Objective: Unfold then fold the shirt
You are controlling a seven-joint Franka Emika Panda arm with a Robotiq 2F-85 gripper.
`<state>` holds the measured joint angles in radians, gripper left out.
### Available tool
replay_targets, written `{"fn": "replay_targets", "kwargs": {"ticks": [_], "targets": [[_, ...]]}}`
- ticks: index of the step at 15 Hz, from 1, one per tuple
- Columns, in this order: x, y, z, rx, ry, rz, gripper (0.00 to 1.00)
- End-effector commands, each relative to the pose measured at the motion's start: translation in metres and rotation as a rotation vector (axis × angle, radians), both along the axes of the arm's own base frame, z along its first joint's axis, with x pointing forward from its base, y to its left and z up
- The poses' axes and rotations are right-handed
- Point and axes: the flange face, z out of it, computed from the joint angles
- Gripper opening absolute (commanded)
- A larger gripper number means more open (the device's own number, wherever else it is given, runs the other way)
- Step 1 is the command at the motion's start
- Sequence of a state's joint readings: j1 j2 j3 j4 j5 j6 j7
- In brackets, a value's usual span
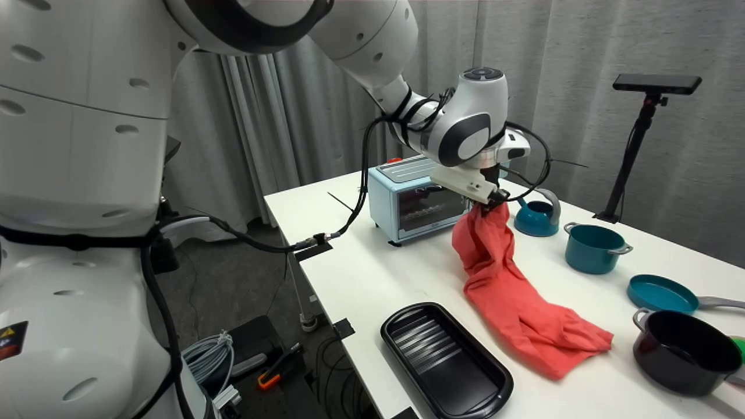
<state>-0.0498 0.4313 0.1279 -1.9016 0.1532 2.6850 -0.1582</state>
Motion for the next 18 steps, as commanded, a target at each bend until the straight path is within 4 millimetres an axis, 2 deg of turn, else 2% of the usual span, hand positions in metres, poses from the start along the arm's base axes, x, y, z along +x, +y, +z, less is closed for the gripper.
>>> {"fn": "replay_targets", "kwargs": {"ticks": [1,5,6,7,8,16,18], "targets": [[-0.008,0.007,0.01,0.069,-0.042,0.034,0.04],[-0.007,0.013,0.013,0.135,-0.047,0.049,0.04],[-0.007,0.013,0.013,0.146,-0.043,0.048,0.09],[-0.007,0.012,0.013,0.155,-0.041,0.046,0.4],[-0.007,0.01,0.014,0.162,-0.043,0.045,0.41],[-0.011,-0.006,0.029,0.169,-0.078,0.045,1.0],[-0.01,-0.012,0.028,0.159,-0.069,0.039,1.0]]}}
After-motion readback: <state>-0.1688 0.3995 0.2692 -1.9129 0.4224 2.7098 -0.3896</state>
